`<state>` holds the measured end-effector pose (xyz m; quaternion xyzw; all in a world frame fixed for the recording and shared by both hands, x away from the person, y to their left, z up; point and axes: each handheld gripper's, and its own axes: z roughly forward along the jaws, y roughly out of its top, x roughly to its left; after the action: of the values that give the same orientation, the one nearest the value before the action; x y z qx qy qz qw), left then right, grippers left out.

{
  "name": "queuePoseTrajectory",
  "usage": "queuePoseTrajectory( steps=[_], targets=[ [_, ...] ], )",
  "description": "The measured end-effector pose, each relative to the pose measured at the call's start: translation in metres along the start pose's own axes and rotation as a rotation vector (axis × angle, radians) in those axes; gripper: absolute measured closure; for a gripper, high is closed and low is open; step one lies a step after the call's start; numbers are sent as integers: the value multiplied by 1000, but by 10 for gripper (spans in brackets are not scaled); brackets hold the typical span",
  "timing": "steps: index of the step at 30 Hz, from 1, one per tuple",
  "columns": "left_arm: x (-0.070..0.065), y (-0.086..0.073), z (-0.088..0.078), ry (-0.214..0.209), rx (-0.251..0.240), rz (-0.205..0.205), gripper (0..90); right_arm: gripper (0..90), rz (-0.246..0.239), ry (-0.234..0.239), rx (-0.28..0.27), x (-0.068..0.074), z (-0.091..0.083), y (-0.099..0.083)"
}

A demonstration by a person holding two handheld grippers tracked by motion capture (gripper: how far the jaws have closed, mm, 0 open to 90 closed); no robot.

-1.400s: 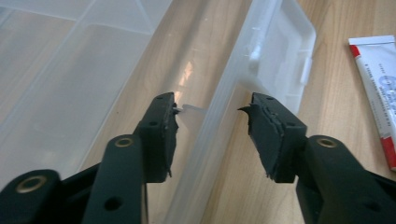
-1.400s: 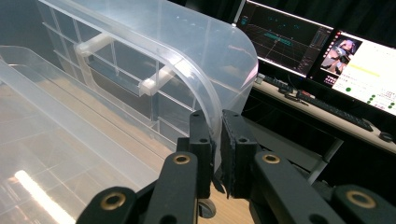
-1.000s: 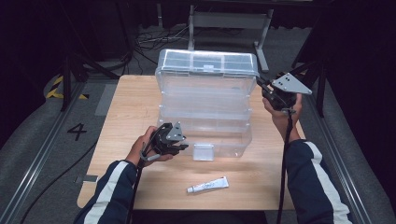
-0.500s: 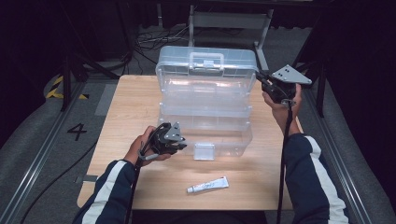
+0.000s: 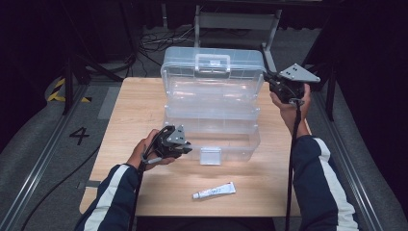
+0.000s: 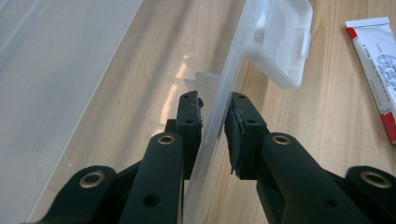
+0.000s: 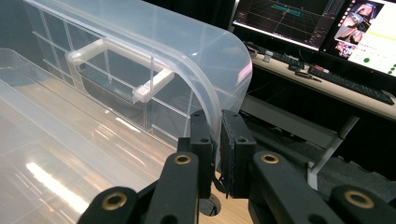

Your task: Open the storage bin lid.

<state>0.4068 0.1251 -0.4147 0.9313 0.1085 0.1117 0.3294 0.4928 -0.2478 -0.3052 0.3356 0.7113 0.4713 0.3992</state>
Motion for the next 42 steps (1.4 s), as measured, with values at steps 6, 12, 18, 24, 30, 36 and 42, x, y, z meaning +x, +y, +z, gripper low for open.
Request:
queuePoseTrajectory(
  steps=[6, 12, 18, 24, 30, 36, 42],
  targets=[
    [0, 0, -1, 9, 2, 9, 764, 846, 5, -4, 13, -2, 6, 3],
    [0, -2, -1, 9, -10, 9, 765, 847, 14, -7, 39, -5, 12, 8],
    [0, -4, -2, 9, -11, 10, 768, 846, 37, -12, 69, -10, 23, 13],
    [1, -5, -3, 7, -12, 16, 771, 843, 39, -19, 112, -16, 37, 19],
    [2, -6, -4, 7, -9, 20, 773, 842, 57, -19, 133, -22, 49, 20],
    [2, -8, -5, 6, -13, 20, 773, 836, 44, -29, 150, -25, 61, 22],
    [1, -8, -5, 6, -15, 21, 773, 832, 61, -27, 153, -29, 70, 19]
  ],
)
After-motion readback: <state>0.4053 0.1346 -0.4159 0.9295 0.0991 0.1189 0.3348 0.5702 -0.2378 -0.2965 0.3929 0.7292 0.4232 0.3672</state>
